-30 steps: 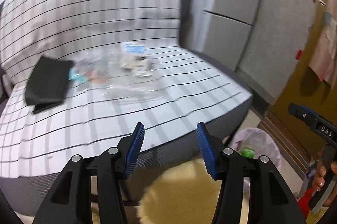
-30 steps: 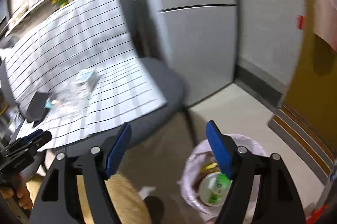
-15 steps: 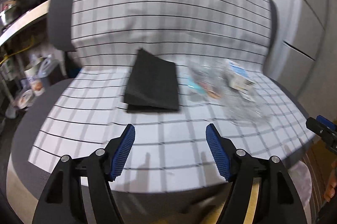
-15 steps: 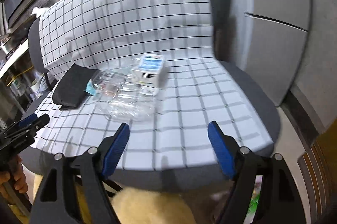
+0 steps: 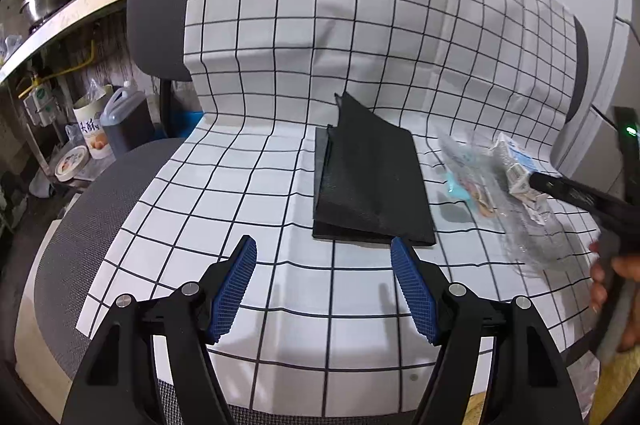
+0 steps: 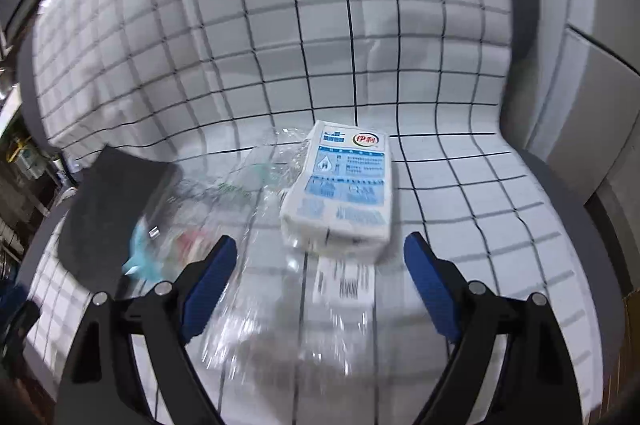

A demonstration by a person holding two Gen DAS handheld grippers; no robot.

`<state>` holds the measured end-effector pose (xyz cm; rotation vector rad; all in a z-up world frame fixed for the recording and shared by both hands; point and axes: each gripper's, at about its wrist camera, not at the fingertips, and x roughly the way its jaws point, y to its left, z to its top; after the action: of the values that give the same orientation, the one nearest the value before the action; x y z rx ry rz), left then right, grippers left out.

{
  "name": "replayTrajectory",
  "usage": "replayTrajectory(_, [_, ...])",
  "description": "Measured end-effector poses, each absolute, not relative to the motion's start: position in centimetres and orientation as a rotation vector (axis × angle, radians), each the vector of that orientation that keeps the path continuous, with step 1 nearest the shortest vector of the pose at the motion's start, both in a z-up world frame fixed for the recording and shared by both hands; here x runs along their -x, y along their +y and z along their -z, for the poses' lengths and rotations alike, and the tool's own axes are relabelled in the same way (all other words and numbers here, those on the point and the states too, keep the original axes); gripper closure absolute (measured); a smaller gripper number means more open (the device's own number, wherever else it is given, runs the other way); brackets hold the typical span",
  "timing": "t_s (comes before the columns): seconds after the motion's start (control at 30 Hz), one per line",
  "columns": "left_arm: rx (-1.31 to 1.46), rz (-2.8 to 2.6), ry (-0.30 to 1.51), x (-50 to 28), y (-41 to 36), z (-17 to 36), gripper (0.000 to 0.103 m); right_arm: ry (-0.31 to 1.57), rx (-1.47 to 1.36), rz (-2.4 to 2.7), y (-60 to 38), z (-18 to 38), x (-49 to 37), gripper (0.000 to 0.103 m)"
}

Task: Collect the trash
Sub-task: 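Grasp the white milk carton with the right tool, lift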

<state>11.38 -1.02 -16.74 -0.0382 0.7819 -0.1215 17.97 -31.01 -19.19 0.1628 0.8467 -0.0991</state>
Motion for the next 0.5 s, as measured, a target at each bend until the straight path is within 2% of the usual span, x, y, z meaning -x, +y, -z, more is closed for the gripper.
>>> replayTrajectory(0.17, [0.048, 0.143, 0.81, -11.4, -1.3, 17.4, 0.033, 0.878, -0.166, 0.123, -30.9, 20.4, -20.7, 0.018])
replayTrajectory(0.23, [0.03, 0.149, 0.808, -11.2, -1.9, 17.4, 0.033, 0.886, -0.135, 0.146, -30.6, 20.5, -21.0, 0.026])
replayTrajectory(0.37, [0.002, 0.185, 0.803, -10.7, -3.6, 17.0, 0.033, 0.856, -0.105, 0.148, -30.3, 19.7, -19.2, 0.028])
replayTrajectory(0.5, [-0.032, 0.239, 0.787, -9.9, -6.0, 16.2, 0.033, 0.759, -0.135, 0.094, -30.7, 16.3, -14.6, 0.029])
